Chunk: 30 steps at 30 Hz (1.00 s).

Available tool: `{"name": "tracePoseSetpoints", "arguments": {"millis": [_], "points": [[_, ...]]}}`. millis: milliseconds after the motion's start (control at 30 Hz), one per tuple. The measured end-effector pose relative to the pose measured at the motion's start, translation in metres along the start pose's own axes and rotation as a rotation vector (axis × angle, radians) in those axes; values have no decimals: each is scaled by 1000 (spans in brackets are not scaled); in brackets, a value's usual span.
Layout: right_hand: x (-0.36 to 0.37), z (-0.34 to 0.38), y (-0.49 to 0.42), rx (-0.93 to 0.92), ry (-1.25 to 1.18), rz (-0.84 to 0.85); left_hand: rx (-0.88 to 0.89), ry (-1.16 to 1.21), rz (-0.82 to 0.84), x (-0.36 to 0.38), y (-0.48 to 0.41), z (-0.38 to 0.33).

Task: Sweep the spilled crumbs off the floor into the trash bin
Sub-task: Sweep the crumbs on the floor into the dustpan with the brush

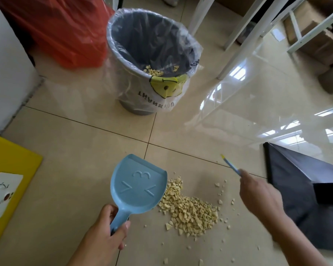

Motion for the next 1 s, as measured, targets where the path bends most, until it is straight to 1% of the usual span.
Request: {"name": "tracePoseSetpoints", "arguments": {"millis": [100,200,267,333,433,500,567,667,733,800,833,900,1000], "points": [[11,-5,-56,60,-62,40,0,-1,2,2,1,0],[32,23,-69,0,-156,52,0,9,7,3,2,-2],[52,42,-50,-44,-186,35,-7,5,6,2,2,-3],[70,54,-11,-109,-166,29,-11,-1,17,3,2,-3],[90,61,57,-200,-174,144,-12,-36,31,8,5,-6],[89,50,83,-206,-240,233,7,-58,55,13,6,-9],[77,27,87,-183,-266,238,31,-85,78,19,8,-12],[51,-10,55,-80,-214,110,55,-83,64,20,7,-16],[41,-36,12,56,-217,17,58,-92,68,20,7,-16],[34,-53,-38,186,-223,-15,58,-108,79,22,6,-15],[34,-55,-60,220,-230,-7,59,-107,80,22,7,-15],[37,-40,-92,228,-295,42,55,-106,82,23,7,-13],[46,3,-103,139,-354,33,40,-124,86,25,9,-10]]}}
Point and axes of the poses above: each hand's wrist, its own y-axis away from the middle knuckle, its own x-axis out of the palm, z = x × y, the point moved 6 cm from there along -y, towards the middle knuckle, and after that the axes turned 4 degrees about -x, right-handed, at the moved point
